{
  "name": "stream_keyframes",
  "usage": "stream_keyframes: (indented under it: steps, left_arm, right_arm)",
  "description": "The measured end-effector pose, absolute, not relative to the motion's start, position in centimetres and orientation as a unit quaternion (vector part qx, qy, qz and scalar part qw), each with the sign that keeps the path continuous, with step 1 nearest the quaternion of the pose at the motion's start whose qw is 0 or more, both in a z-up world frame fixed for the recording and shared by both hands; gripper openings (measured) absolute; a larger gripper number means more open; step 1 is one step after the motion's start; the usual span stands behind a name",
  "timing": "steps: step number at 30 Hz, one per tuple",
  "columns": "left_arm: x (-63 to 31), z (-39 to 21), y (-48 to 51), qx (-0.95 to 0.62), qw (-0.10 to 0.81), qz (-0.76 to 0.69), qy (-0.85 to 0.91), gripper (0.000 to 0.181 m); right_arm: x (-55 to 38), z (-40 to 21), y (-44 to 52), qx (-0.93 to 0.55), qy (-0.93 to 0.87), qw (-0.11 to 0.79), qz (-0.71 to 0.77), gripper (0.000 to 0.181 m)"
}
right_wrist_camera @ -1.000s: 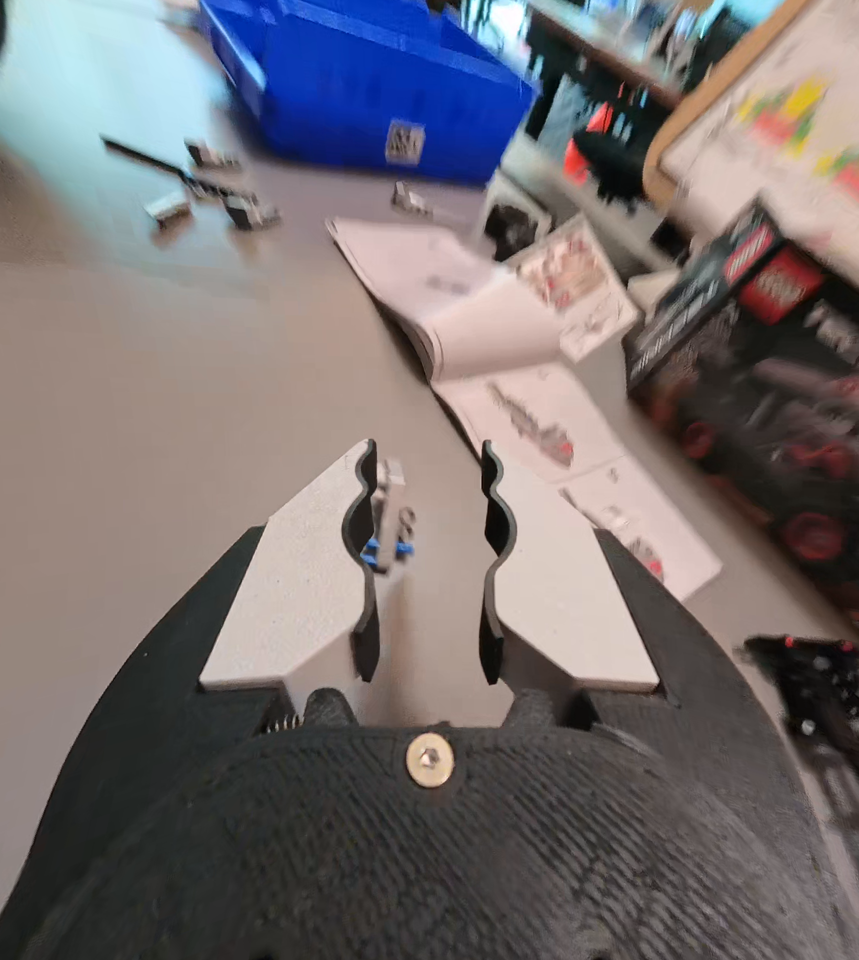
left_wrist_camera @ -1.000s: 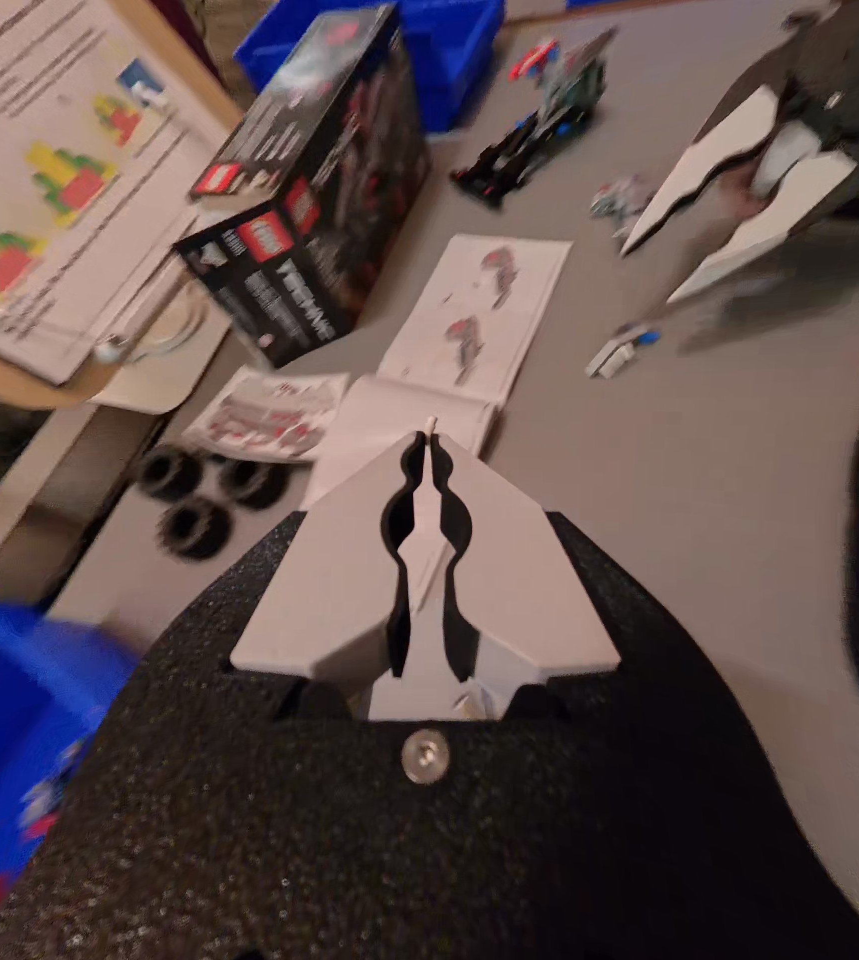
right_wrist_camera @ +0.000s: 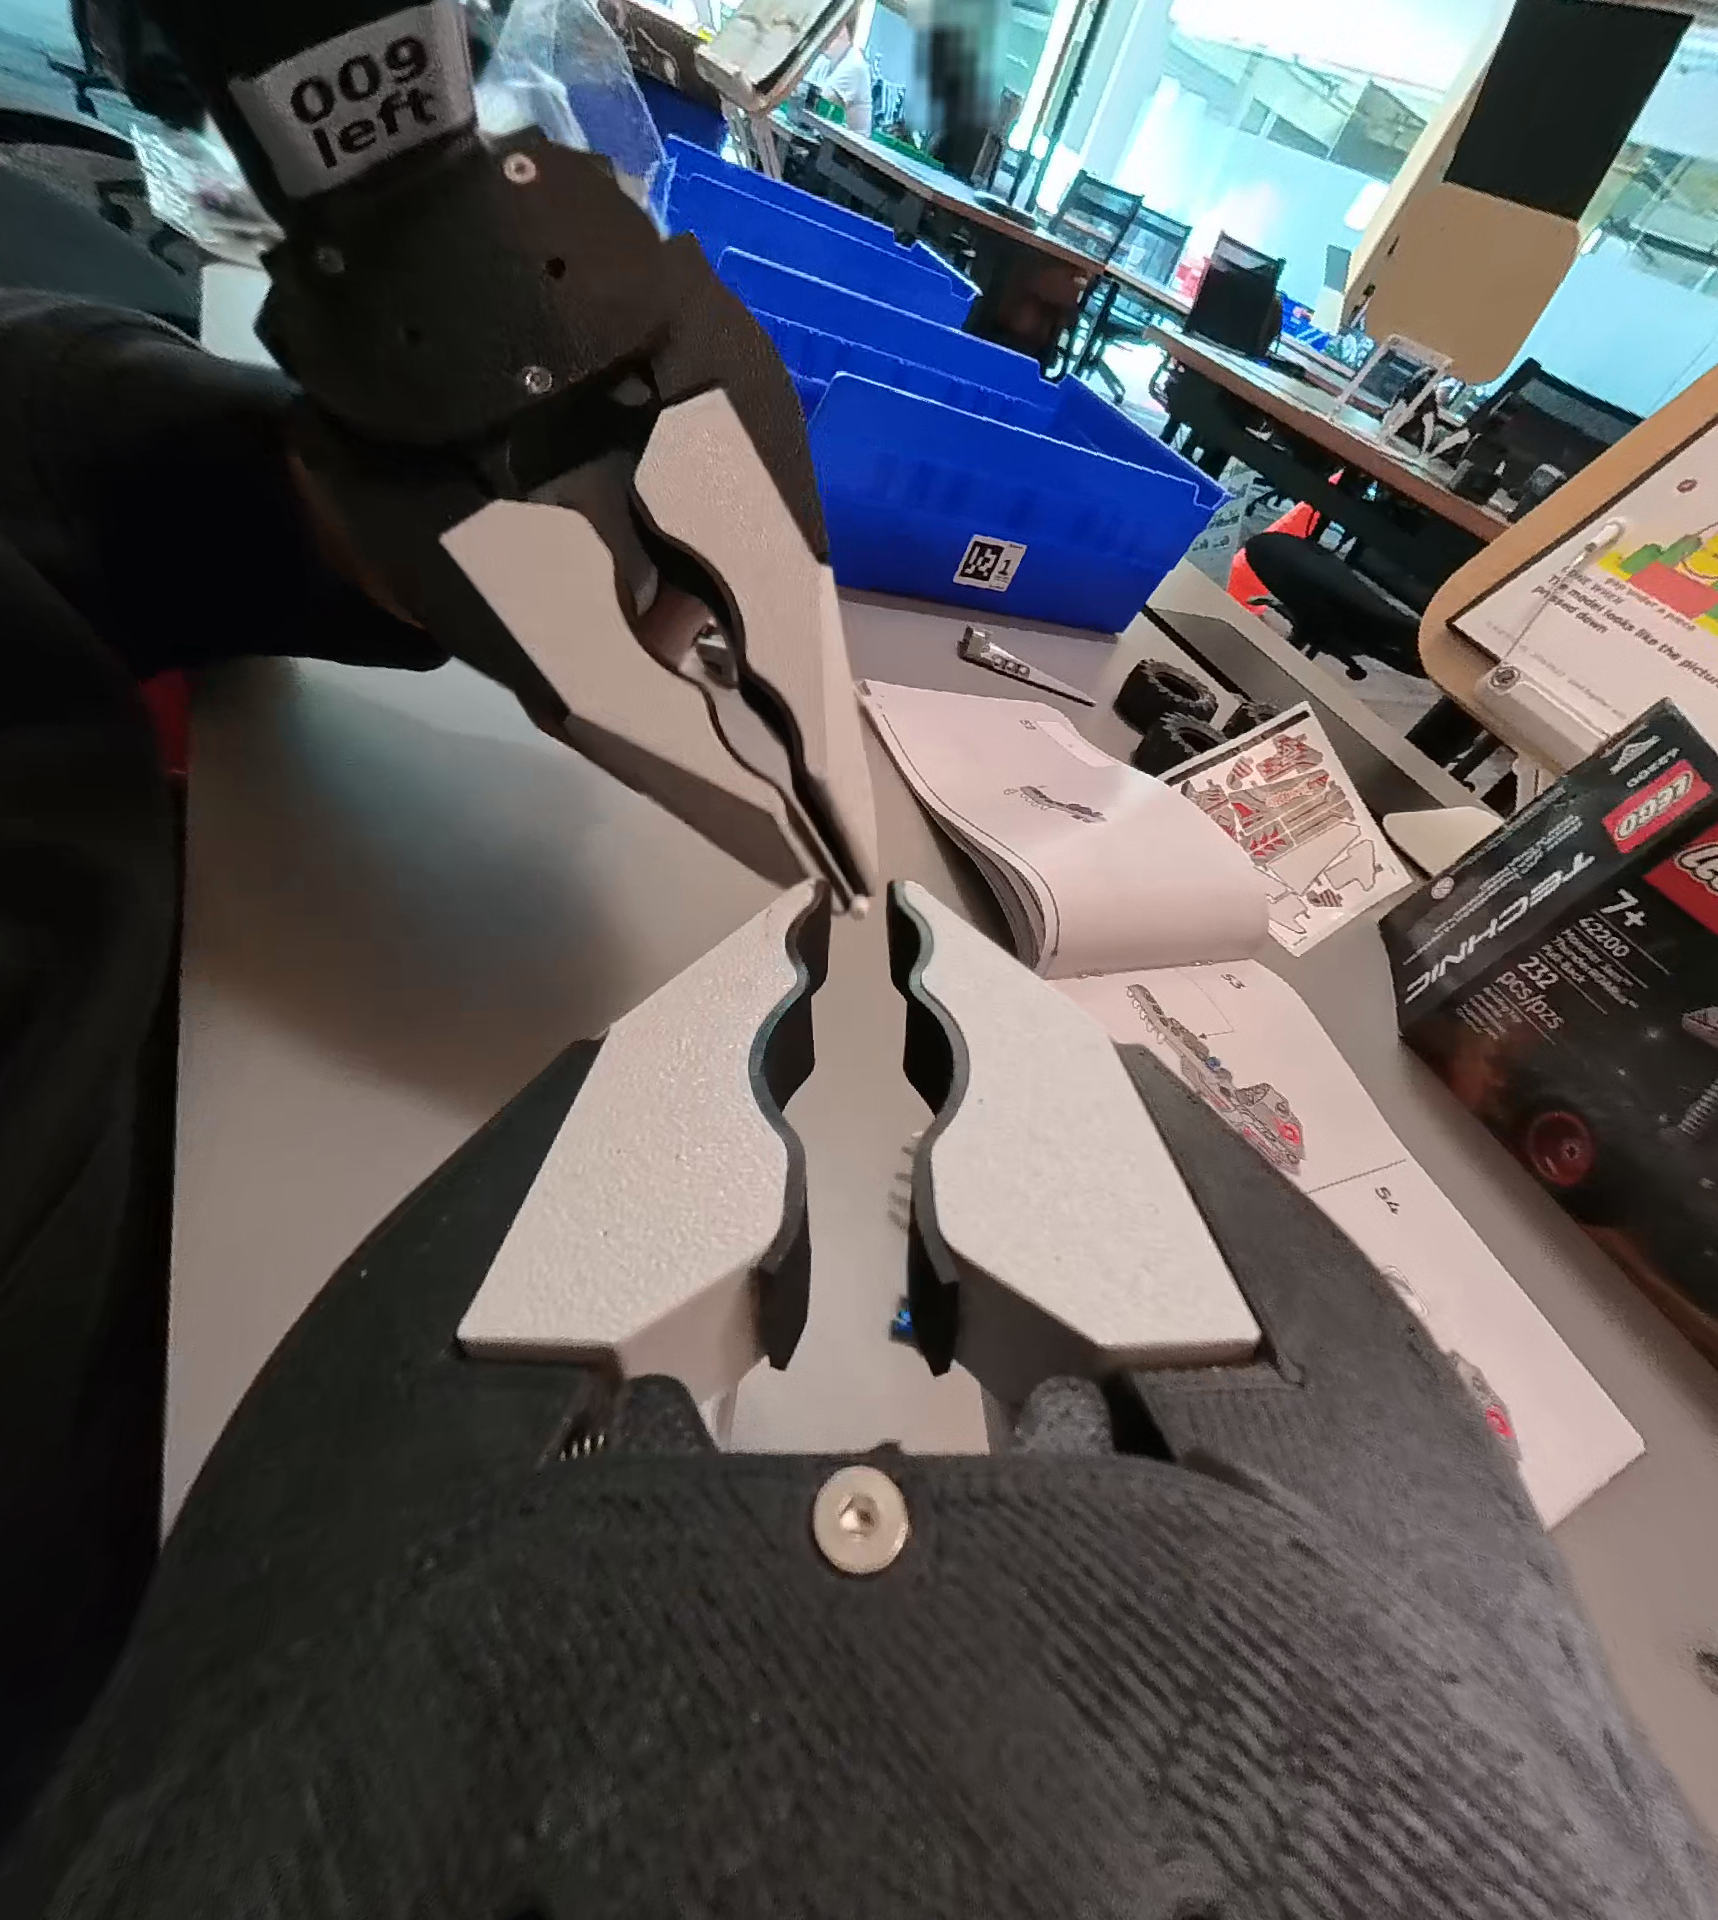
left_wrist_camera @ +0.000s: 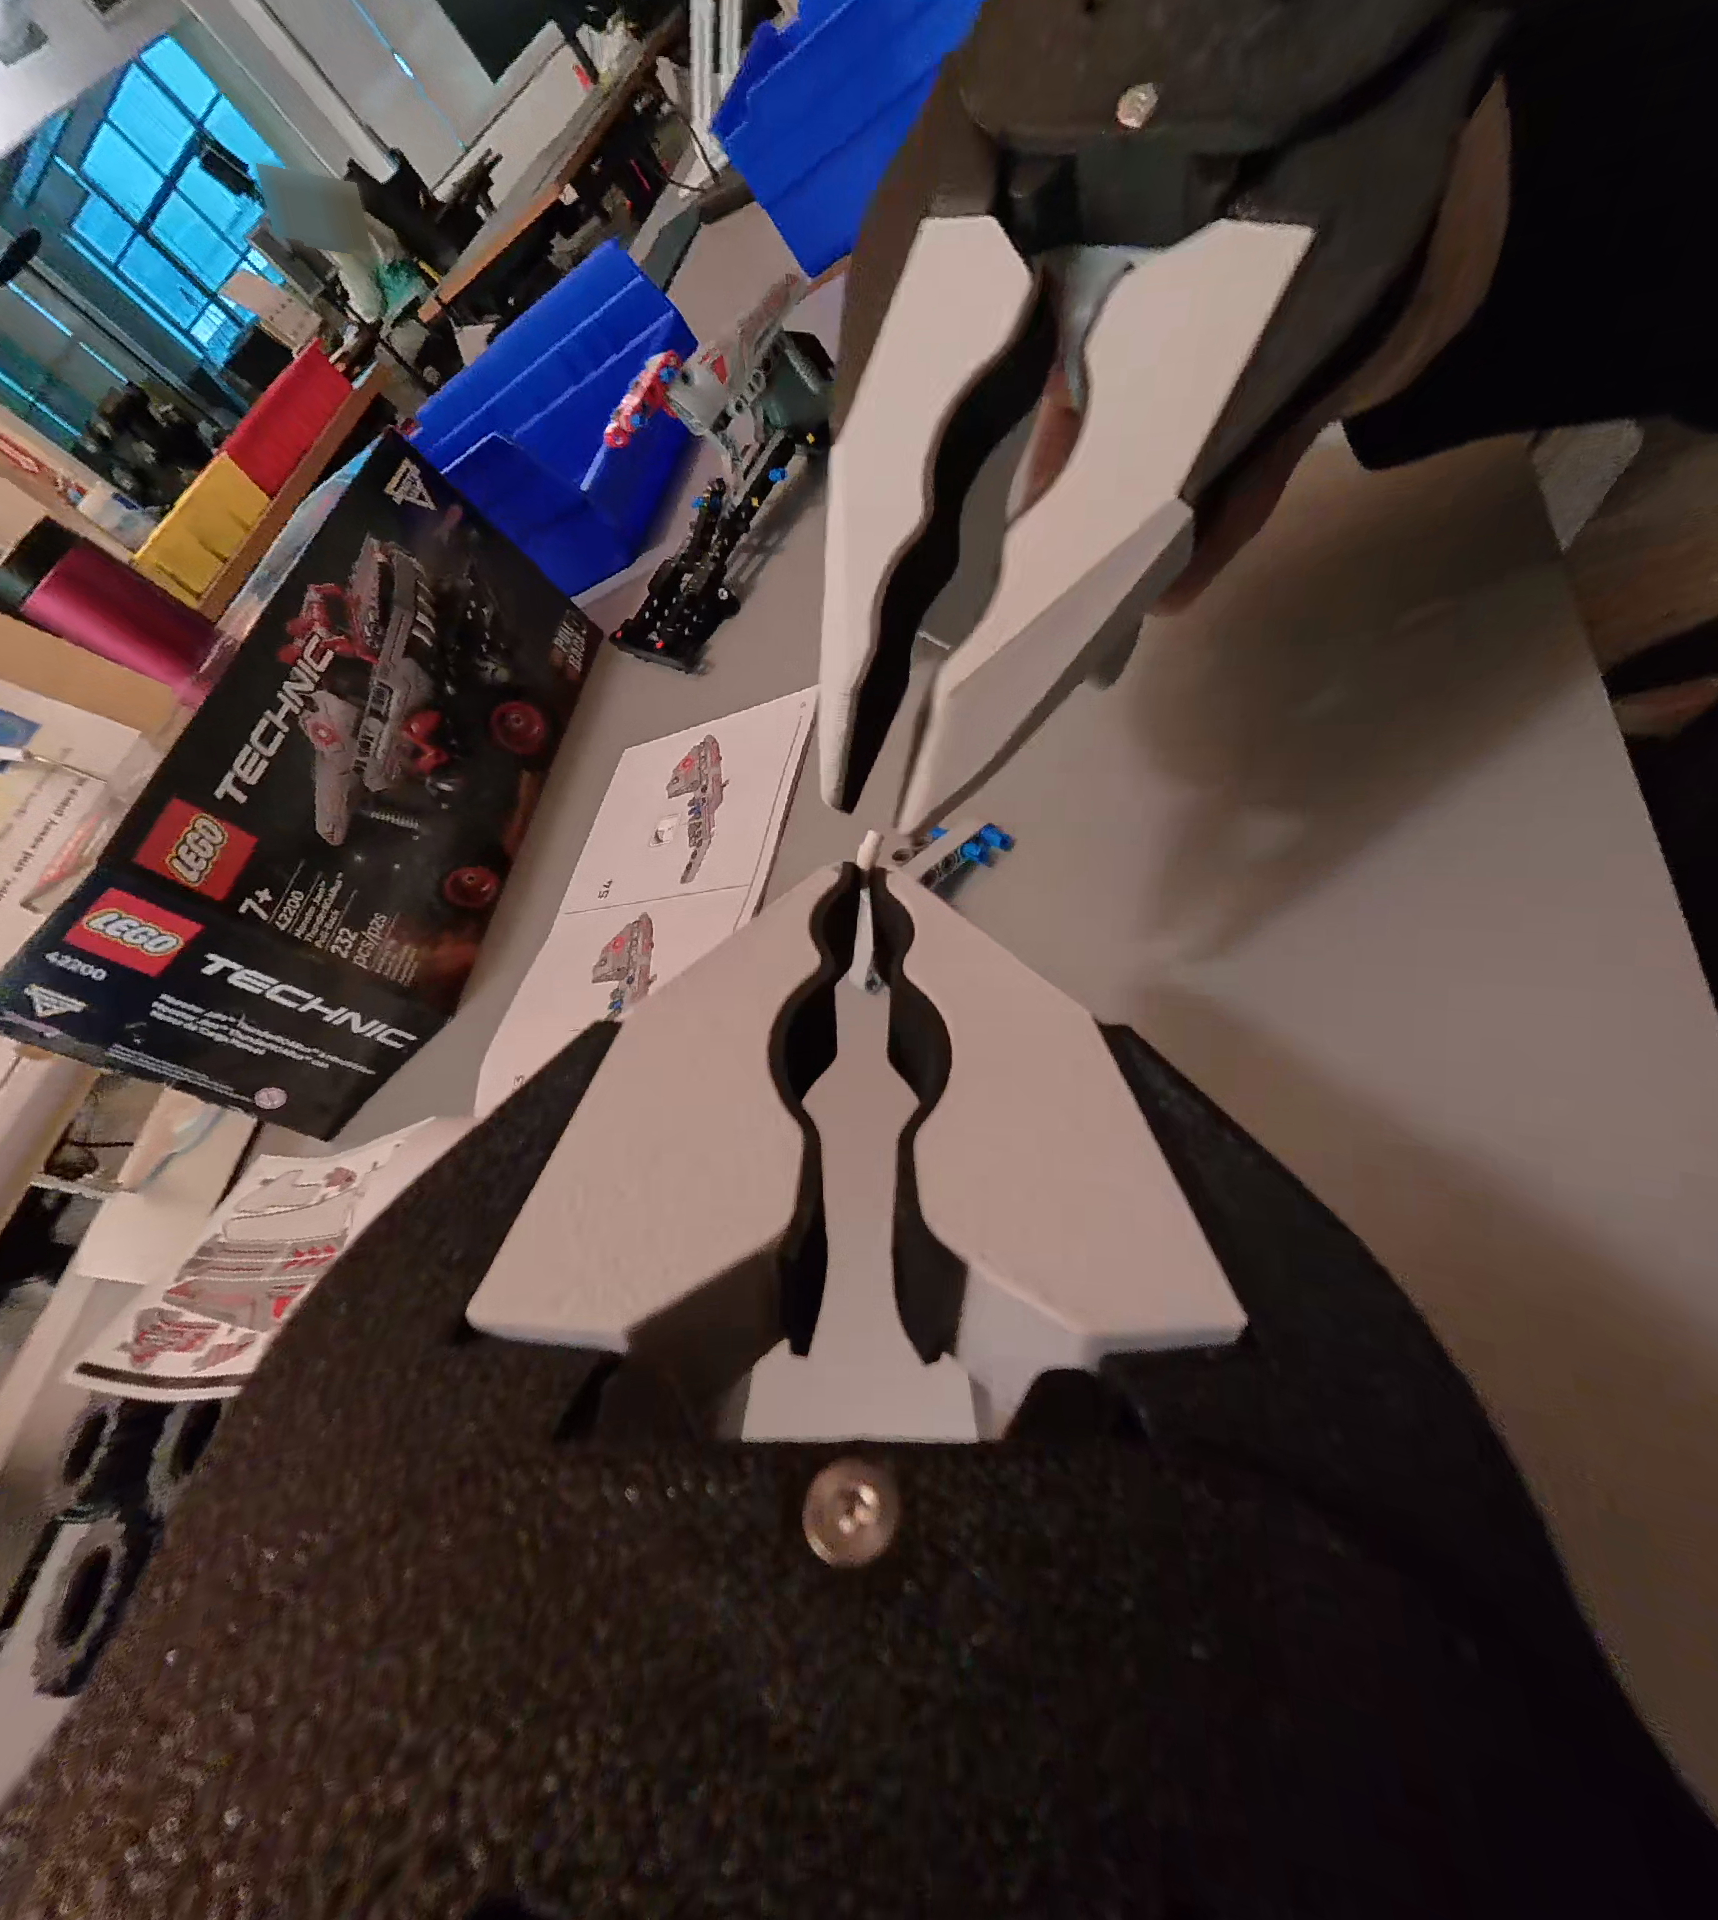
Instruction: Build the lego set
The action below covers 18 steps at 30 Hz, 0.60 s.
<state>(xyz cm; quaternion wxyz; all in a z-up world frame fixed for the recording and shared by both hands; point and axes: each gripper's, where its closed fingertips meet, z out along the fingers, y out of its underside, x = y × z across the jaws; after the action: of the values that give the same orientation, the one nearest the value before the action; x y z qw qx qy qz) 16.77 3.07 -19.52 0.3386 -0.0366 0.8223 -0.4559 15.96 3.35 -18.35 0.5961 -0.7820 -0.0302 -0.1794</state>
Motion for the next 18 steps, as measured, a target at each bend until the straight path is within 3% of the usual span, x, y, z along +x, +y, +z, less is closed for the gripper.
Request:
stream_keyframes:
  steps: [18]
  left_arm:
    - [17.03, -19.33, 3.06, -0.027, 0.371, -0.445, 0.815, 0.000]
  right_arm:
    - [16.36, -18.88, 3.29, -0.786, 0.001, 0.601, -0.146, 0.001]
